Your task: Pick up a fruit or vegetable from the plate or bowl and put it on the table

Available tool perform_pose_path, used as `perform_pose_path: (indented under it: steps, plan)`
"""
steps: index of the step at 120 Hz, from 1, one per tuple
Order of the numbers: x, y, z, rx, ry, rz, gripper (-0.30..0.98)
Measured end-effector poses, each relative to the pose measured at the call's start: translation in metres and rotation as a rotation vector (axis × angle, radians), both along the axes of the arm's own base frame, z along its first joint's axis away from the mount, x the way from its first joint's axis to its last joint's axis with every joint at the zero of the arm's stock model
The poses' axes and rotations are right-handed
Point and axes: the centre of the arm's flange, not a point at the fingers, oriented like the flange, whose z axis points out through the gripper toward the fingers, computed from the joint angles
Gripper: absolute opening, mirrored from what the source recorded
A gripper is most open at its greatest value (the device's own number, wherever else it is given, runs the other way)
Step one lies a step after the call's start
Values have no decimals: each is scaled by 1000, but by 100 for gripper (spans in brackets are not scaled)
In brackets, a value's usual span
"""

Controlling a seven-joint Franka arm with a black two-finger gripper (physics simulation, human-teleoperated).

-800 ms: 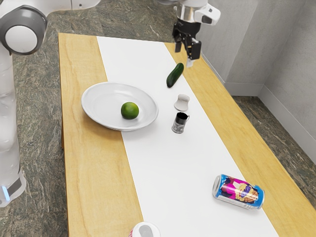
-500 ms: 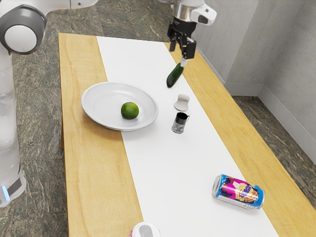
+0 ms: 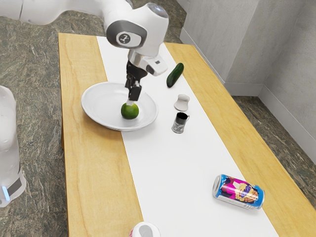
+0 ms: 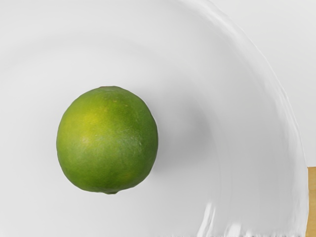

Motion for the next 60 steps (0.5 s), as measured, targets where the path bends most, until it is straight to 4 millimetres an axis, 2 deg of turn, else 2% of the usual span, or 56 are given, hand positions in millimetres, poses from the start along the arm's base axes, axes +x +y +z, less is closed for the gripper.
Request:
perform_pose_path:
  steps: [5, 14, 18, 28, 47, 53, 60]
  plan:
    - [-5, 1, -7, 0, -4, -13, 69]
    - [-14, 4, -8, 20, -29, -40, 69]
    - [-15, 13, -8, 28, -39, -40, 69]
    - [-14, 32, -9, 40, -57, -44, 69]
    - [-6, 36, -21, -8, -50, -67, 69]
    - [-6, 51, -27, -38, -40, -45, 69]
    - [-6, 58, -29, -57, -35, -39, 69]
